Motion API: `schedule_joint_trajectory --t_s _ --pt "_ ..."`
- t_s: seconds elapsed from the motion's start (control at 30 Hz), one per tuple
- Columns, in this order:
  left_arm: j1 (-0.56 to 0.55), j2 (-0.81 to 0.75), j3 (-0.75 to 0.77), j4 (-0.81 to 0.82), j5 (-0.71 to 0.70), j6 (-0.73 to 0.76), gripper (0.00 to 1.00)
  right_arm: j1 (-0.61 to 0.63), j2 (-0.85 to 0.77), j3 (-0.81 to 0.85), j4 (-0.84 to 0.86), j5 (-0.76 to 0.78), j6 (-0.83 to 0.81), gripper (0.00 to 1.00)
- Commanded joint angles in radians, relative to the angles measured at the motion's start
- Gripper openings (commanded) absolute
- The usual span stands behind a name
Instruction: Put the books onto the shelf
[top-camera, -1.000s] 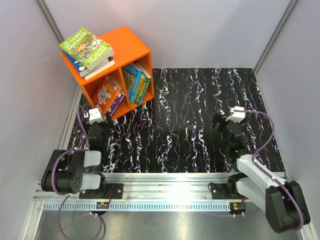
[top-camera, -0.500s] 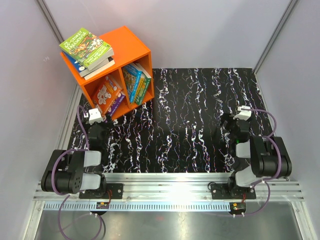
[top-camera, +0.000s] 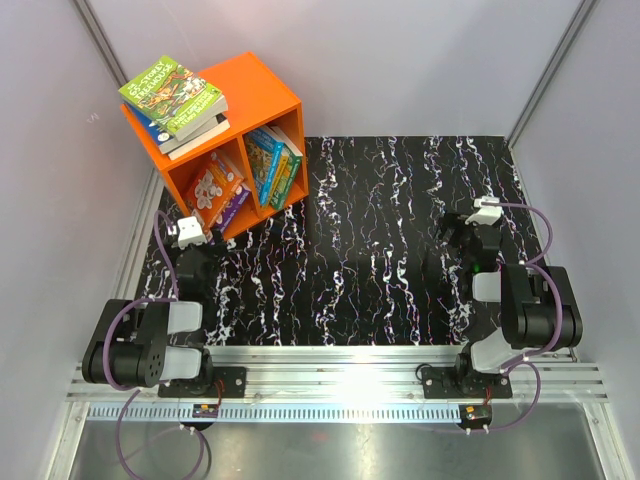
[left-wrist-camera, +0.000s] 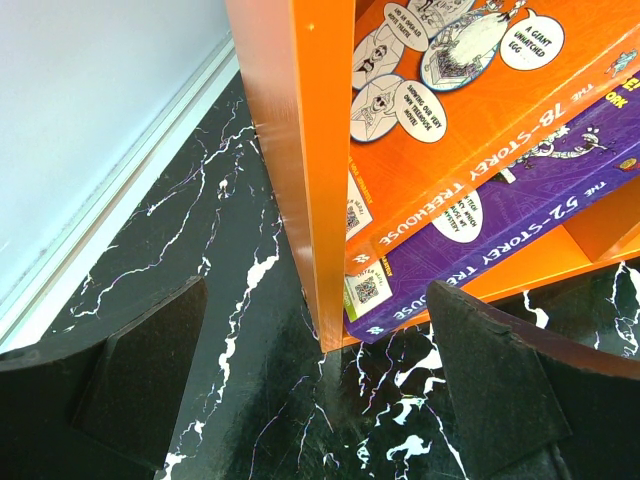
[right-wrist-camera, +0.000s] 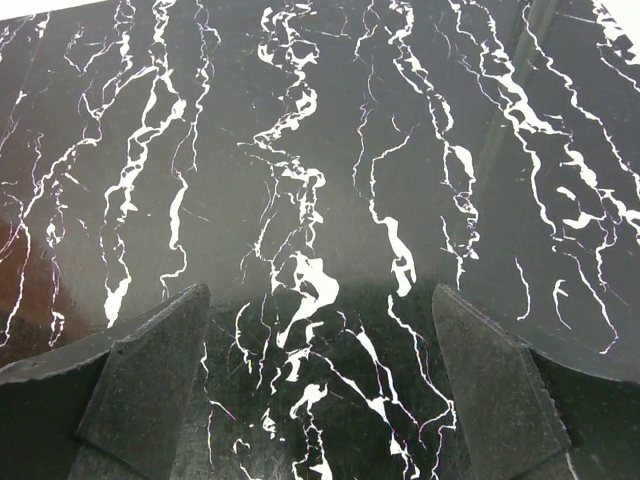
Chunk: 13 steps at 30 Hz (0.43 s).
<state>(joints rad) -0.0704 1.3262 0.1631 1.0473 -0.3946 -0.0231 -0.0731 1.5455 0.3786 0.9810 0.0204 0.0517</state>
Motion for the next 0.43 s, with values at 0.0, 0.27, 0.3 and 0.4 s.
schedule_joint_trajectory --t_s 0.0,0.27,0.3,0.4 --pt "0.003 0.004 0.019 0.083 -0.015 -0.008 0.99 -0.004 -0.002 0.016 0.012 0.004 -0.004 1.00" --pt "0.003 0.004 0.018 0.083 -0.015 -0.009 0.99 -0.004 -0.001 0.013 0.021 0.004 -0.007 1.00" --pt "0.003 0.004 0.018 0.083 -0.015 -0.009 0.99 -0.004 -0.001 0.013 0.022 0.004 -0.006 1.00" --pt "0.004 0.004 0.019 0.083 -0.015 -0.008 0.99 -0.004 -0.004 0.003 0.031 -0.017 -0.021 1.00"
